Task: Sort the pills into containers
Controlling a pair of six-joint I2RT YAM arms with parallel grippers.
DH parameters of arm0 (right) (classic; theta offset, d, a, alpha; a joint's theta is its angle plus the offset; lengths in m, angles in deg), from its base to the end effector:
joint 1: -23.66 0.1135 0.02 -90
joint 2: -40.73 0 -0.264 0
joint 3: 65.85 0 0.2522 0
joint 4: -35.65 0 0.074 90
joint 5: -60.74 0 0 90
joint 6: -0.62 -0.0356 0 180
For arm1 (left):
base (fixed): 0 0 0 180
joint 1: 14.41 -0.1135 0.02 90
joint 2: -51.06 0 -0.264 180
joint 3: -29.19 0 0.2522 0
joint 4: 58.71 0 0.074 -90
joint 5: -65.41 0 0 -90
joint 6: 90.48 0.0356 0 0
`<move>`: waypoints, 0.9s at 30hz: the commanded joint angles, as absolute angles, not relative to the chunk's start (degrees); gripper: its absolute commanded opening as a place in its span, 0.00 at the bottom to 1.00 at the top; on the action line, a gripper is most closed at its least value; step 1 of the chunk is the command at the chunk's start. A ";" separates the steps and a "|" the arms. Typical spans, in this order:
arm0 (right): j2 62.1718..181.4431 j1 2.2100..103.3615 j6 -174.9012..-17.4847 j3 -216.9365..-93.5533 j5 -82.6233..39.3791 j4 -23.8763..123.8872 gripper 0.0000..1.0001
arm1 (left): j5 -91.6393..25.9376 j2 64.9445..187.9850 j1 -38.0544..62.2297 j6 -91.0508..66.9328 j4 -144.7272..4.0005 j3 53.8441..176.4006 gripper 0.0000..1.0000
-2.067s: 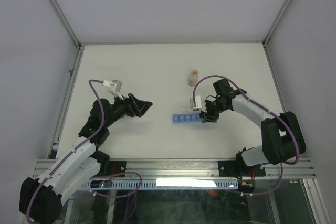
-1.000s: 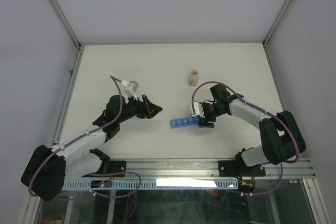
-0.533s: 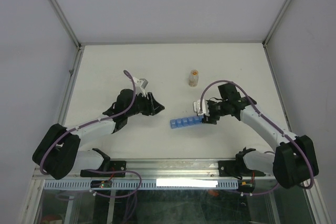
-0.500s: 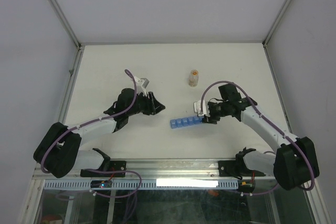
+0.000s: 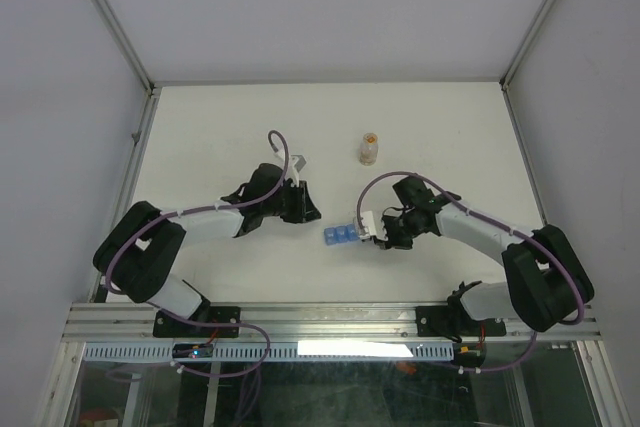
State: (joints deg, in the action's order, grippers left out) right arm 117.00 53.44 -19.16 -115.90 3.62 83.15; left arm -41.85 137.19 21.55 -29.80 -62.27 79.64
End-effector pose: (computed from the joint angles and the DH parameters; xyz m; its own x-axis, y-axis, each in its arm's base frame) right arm 0.1750 0.1224 0.1588 0.2349 -0.7761 -0.5852 -0.9698 -0.2275 -0.0874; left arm 0.2291 -0.1792 0.1615 -0.8121 0.0114 -0.5834 0.4004 0.7382 -0.5429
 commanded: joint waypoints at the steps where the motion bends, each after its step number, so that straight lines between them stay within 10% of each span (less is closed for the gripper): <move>1: 117.77 53.81 -23.81 -119.45 -0.30 75.32 0.00 | -44.96 139.97 22.07 -28.05 -62.97 82.65 0.18; 20: 136.68 57.15 -39.62 -140.20 4.99 72.62 0.08 | -43.80 131.63 24.07 -30.66 -58.72 75.20 0.18; 27: 130.05 56.70 -50.70 -137.47 12.22 74.97 0.41 | -39.59 117.45 24.06 -30.93 -54.00 68.54 0.28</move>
